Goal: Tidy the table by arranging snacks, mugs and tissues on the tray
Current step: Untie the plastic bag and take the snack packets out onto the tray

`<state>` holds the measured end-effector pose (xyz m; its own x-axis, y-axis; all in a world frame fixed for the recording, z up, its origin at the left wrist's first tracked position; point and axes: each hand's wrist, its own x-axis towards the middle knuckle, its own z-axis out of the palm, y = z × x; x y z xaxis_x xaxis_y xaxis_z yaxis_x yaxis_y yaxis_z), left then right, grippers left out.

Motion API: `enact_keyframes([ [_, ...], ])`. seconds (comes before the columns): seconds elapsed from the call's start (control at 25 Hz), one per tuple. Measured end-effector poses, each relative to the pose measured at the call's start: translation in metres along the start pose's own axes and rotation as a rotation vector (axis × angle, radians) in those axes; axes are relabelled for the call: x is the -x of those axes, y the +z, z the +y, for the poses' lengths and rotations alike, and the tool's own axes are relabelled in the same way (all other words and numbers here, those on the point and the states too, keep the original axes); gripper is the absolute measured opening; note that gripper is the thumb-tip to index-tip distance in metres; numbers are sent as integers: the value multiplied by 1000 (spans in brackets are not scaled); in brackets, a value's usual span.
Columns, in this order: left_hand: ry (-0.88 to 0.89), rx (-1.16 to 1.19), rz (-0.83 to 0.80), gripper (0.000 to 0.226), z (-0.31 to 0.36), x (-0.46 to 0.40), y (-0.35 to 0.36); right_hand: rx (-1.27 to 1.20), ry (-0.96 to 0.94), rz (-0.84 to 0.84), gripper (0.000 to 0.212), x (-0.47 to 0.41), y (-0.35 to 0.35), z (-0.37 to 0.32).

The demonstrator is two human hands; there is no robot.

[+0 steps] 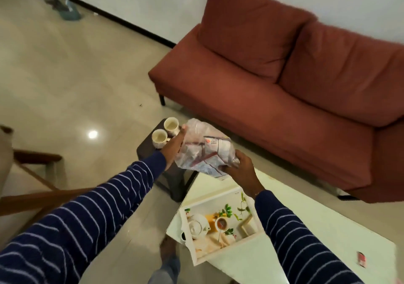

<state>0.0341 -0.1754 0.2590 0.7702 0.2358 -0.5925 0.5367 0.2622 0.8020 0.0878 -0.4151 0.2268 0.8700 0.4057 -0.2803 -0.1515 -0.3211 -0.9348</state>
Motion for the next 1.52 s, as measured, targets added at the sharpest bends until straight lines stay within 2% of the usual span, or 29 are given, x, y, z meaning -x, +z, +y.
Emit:
enact_keyframes([
  [0.28, 214, 32, -162, 73, 57, 71, 116, 127, -280, 225, 43, 83, -105, -36],
  [0.44, 404, -118, -232, 50, 91, 117, 180, 250, -464, 351, 42, 126, -161, -45],
  [0.56, 471, -161, -272, 36, 103, 141, 220, 335, -568, 402, 47, 149, -196, -42],
  [0.76, 588, -196, -341, 30, 105, 180, 284, 486, -598, 380, 44, 188, -258, -30],
  [0.92, 659, -198, -373, 30, 101, 197, 321, 518, -636, 285, 57, 216, -306, -40],
  [1.08, 692, -217, -381, 37, 103, 208, 346, 317, -560, 305, 56, 217, -331, -85],
  [1.32, 674, -106, -485, 36, 126, 210, 336, 227, -230, 307, 64, 186, -339, -132],
  [1.36, 672, -81, -494, 35, 131, 210, 332, 318, -190, 337, 59, 182, -336, -133],
  [1.44, 701, -72, -478, 32, 137, 210, 327, 510, -126, 529, 53, 178, -330, -147],
  [1.48, 734, -94, -436, 32, 136, 210, 328, 450, -123, 605, 60, 180, -328, -160],
  [1.52, 774, -138, -369, 33, 133, 210, 329, 290, -107, 618, 69, 182, -326, -174],
])
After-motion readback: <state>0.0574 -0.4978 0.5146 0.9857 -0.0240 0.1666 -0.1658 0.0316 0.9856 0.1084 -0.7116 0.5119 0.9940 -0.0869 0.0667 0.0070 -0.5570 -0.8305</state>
